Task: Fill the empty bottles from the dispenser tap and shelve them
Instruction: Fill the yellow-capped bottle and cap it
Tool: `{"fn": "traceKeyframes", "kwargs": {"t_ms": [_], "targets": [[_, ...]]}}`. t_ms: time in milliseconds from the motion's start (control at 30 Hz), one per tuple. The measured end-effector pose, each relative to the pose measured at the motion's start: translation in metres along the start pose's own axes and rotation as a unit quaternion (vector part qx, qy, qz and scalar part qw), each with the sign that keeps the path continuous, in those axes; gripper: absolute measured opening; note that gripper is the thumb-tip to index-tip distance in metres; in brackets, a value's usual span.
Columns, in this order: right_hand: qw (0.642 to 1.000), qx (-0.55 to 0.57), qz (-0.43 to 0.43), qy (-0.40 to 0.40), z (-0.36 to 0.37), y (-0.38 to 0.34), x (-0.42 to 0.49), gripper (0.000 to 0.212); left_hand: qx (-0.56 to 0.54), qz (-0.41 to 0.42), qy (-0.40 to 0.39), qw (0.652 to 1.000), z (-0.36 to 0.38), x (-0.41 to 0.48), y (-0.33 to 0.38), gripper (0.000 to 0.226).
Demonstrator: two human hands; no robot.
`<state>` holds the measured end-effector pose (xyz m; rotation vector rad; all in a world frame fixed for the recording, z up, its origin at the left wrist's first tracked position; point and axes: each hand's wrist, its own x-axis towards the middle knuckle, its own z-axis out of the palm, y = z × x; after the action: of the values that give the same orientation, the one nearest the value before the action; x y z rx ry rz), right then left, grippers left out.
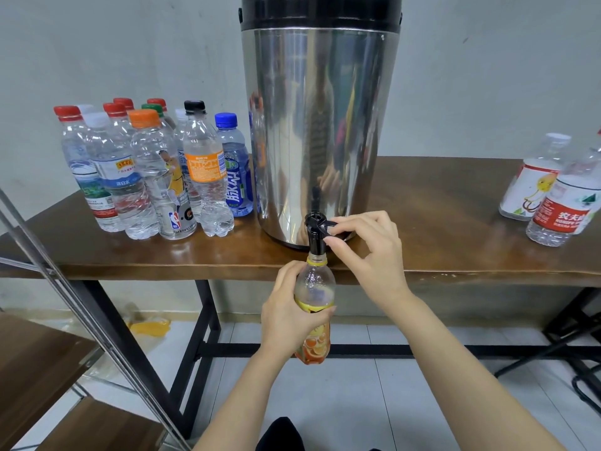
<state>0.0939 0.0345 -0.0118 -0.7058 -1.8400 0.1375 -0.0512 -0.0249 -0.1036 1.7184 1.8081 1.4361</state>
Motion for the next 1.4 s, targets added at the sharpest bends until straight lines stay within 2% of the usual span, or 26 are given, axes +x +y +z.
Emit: {"fn": "traceKeyframes", "kwargs": {"t_ms": [167,367,1400], "targets": [[0.998,0.042,0.017,0.043,0.012,0.004,-0.007,0.024,-0.004,0.012,-0.015,1.0,-0.006,0.003,-0.001,0.078],[0.992,0.074,0.018,0.098,0.028,0.005,-0.014,0.035,-0.009,0.016,-0.018,1.0,-0.006,0.003,-0.002,0.079],[0.99,0.095,0.038,0.098,0.027,0.004,-0.014,0.037,-0.036,0.024,-0.014,0.999,0.001,0.004,-0.005,0.082]]}}
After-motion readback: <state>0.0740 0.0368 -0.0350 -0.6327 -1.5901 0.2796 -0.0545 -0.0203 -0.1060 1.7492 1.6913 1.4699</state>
